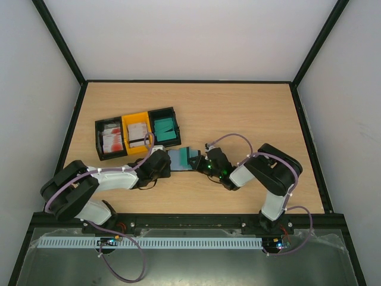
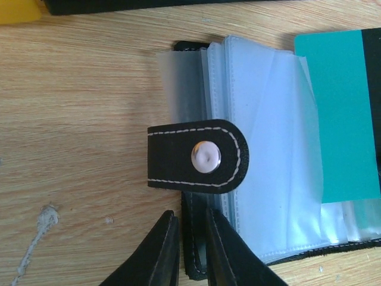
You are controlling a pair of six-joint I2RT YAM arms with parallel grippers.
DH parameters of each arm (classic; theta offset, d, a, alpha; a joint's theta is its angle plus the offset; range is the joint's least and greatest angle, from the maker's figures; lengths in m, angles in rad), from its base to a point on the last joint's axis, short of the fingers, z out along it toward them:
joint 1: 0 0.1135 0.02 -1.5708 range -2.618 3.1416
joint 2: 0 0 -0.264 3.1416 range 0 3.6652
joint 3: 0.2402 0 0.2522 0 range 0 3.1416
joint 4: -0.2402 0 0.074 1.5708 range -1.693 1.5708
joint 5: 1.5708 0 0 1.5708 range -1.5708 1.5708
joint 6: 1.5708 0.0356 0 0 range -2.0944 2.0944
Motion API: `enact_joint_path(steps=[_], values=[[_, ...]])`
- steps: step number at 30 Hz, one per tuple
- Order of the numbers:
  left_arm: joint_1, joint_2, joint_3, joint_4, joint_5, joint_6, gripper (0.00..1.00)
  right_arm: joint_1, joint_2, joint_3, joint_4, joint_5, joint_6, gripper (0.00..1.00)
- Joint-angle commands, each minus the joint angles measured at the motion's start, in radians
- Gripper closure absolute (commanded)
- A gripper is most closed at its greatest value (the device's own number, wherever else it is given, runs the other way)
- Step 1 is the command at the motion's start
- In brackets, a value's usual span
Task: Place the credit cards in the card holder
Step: Insert the credit card into the card holder.
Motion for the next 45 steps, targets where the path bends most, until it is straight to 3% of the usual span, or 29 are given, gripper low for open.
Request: enact_joint_path(steps=[1, 17, 35, 45], values=[[-0.005, 0.014, -0.013, -0.004, 0.018, 0.015, 0.84, 0.007, 0.036, -0.009, -0.035, 0.002, 0.004, 0.98], [-0.004, 0.031, -0.01, 0.009, 0.037, 0.021, 0.84, 0.064, 0.085, -0.033, 0.009, -0.019, 0.128, 0.98], [-0.005, 0.04, -0.011, 0.012, 0.039, 0.027, 0.84, 0.104, 0.151, 0.025, 0.017, -0.008, 0.143, 0.98], [-0.005, 0.034, -0.016, 0.022, 0.053, 0.033, 0.84, 0.108, 0.132, 0.052, -0.042, -0.006, 0.105, 0.93]])
